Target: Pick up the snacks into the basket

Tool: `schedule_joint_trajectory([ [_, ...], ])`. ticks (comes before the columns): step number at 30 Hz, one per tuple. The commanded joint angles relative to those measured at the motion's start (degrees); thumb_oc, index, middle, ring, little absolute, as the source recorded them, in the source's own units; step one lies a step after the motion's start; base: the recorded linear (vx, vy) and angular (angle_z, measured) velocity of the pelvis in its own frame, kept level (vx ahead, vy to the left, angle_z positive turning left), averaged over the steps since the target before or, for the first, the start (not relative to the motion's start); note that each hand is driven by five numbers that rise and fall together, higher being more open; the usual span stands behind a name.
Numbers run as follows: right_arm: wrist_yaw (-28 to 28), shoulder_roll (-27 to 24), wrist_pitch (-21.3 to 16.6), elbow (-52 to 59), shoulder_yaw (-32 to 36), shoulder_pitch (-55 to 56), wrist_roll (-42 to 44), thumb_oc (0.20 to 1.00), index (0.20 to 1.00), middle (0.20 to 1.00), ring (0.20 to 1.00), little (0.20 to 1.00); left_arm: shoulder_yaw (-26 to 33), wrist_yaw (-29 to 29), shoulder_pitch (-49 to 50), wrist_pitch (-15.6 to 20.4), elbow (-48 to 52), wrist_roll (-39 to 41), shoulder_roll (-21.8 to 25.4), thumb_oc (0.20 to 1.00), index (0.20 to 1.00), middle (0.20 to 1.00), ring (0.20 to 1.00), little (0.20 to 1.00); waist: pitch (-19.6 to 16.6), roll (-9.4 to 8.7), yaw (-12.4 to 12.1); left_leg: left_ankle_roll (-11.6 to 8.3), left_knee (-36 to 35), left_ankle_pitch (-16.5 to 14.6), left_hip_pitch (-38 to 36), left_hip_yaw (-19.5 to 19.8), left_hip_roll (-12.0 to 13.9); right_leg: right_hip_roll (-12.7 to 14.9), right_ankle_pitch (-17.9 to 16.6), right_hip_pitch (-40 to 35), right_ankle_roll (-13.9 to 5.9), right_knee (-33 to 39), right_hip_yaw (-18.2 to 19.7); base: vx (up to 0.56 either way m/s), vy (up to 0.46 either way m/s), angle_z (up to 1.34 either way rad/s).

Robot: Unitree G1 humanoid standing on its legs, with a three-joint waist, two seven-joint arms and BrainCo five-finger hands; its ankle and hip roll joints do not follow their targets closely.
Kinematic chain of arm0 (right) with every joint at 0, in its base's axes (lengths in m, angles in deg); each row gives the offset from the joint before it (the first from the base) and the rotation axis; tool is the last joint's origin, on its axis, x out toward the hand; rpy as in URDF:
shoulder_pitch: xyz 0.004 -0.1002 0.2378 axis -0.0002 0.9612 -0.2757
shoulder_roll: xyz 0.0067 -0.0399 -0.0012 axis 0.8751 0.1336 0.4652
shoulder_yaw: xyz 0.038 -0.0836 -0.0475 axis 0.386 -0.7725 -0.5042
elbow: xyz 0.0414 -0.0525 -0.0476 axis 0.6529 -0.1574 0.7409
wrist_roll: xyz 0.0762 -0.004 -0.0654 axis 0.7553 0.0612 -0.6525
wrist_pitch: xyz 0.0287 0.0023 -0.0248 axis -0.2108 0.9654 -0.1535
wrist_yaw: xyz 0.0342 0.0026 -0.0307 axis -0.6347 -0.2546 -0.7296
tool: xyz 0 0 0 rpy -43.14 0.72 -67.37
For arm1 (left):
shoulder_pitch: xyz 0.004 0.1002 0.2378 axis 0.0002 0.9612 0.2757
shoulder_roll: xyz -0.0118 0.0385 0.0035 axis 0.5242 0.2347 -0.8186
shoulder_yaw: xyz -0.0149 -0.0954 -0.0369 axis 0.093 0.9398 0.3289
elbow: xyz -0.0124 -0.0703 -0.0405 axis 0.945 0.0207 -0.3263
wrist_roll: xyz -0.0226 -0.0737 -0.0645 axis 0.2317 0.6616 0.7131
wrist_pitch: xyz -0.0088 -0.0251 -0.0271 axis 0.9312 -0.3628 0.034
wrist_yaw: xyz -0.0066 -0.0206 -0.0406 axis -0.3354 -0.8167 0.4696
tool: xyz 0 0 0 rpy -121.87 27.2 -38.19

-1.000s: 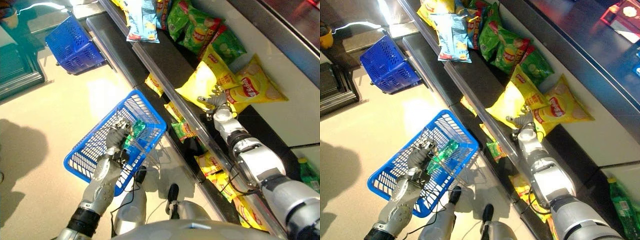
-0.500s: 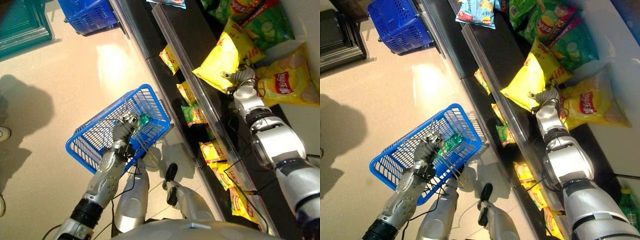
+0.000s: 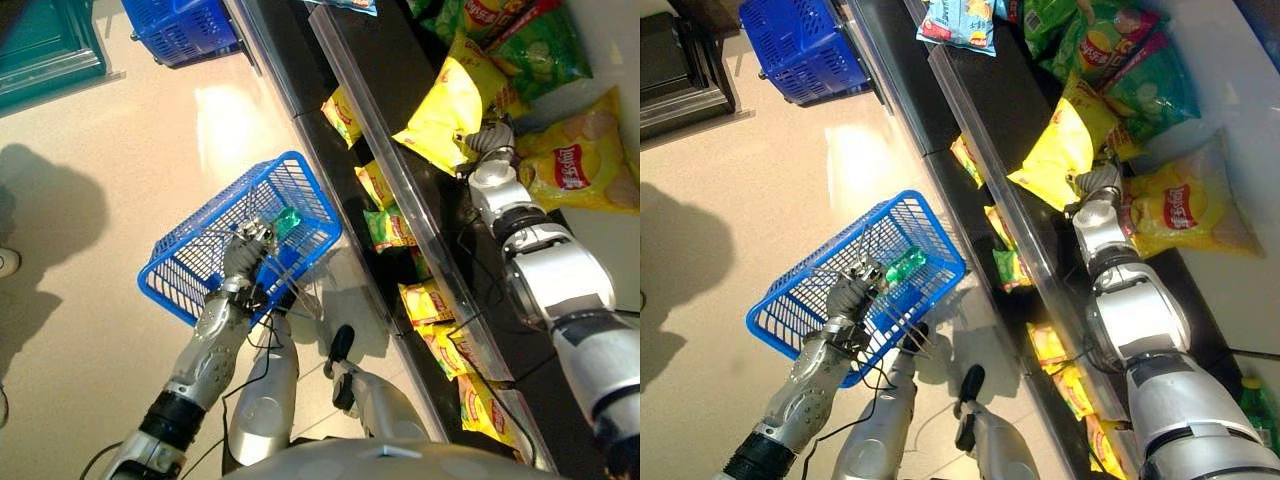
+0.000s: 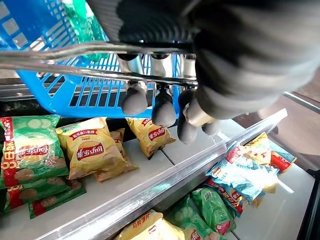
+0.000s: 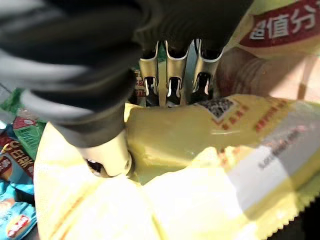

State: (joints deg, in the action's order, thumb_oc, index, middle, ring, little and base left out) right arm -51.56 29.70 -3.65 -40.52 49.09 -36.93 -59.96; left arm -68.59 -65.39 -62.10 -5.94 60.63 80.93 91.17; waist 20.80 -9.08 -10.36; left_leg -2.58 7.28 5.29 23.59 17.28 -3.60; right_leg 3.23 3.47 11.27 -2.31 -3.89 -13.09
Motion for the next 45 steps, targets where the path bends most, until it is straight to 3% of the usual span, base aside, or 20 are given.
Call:
schedule_joint_trajectory([
  [1,-4.91,8.98,0.42,0.63,-3.28,4.78,1.46,0.200,0.200,0.200,0.200,0.200,1.25,3.67,-5.08,7.55,18.77,-2.02,-0.10,0.200,0.200,0.200,0.200,0.200,-0.07,0.71,-2.50,3.33,-0.92,-6.93,-5.18,-3.49,-2.92,4.30,-5.75,1.50,-6.04,-1.90,2.64,0.00,0.000,0.00],
  [10,-4.92,6.96,-1.60,4.62,-1.98,6.94,4.67,0.200,0.200,0.200,0.200,0.200,1.63,3.89,-5.72,7.99,18.62,-2.28,0.49,0.200,0.200,0.200,0.200,0.200,0.02,0.95,-1.48,3.59,-1.18,-6.81,-5.74,-4.34,-2.82,4.50,-5.46,2.27,-5.84,-2.74,3.58,-0.01,0.009,-0.03],
  [16,-4.28,7.16,-5.96,15.91,-1.28,12.45,9.82,0.200,0.200,0.200,0.200,0.200,2.94,3.79,-5.85,8.39,18.79,-2.58,0.13,0.200,0.200,0.200,0.200,0.200,-0.36,0.50,-0.27,3.56,-1.35,-6.72,-6.01,-4.92,-2.37,4.43,-5.48,2.60,-5.86,-2.98,4.35,-0.01,-0.003,-0.06],
  [24,-7.57,6.85,-15.24,57.11,4.18,39.12,15.21,0.200,0.200,0.200,0.200,0.200,5.17,3.19,-5.63,8.51,17.58,-2.97,-0.83,0.200,0.200,0.200,0.200,0.200,-0.66,0.11,3.12,3.79,-1.28,-6.95,-6.22,-5.16,-2.48,5.04,-4.90,3.32,-5.95,-4.15,4.47,0.00,0.002,0.00],
  [30,-12.58,4.86,-18.57,71.94,6.45,48.82,17.97,0.200,0.200,0.200,0.200,0.200,5.42,3.66,-5.72,8.36,17.65,-3.65,-0.88,0.200,0.200,0.200,0.200,0.200,-0.88,0.00,4.44,3.85,-0.80,-7.19,-6.01,-5.07,-2.55,5.19,-4.71,3.31,-6.13,-4.14,4.42,0.00,0.001,0.02],
  [37,-18.95,1.29,-18.77,80.78,3.45,53.50,16.94,0.200,0.200,0.200,0.200,0.200,5.04,5.51,-5.97,8.23,18.17,-4.02,-0.12,0.200,0.200,0.200,0.200,0.200,-1.20,-0.77,4.83,3.80,-0.65,-7.15,-5.66,-5.36,-2.30,5.03,-5.01,3.39,-6.43,-3.73,4.74,0.00,-0.003,-0.02],
  [41,-23.54,-3.25,-15.52,79.02,-5.05,52.46,9.46,0.200,0.200,0.200,0.200,0.200,2.02,7.77,-7.71,7.20,17.88,-3.88,1.33,0.200,0.200,0.200,0.200,0.200,-0.88,-0.96,4.17,3.67,-0.44,-7.31,-5.53,-5.04,-2.47,5.08,-4.90,3.05,-6.52,-3.61,4.42,0.00,0.000,0.00],
  [45,-24.66,-2.88,-12.67,71.63,-12.99,47.42,3.49,0.200,0.200,0.200,0.200,0.200,-0.79,7.79,-10.77,7.22,17.67,-3.15,0.70,0.200,0.200,0.200,0.200,0.200,-0.30,-0.67,3.34,3.55,-0.13,-7.01,-5.00,-4.67,-2.75,5.12,-4.97,3.27,-6.42,-3.52,4.01,-0.01,0.000,0.02],
])
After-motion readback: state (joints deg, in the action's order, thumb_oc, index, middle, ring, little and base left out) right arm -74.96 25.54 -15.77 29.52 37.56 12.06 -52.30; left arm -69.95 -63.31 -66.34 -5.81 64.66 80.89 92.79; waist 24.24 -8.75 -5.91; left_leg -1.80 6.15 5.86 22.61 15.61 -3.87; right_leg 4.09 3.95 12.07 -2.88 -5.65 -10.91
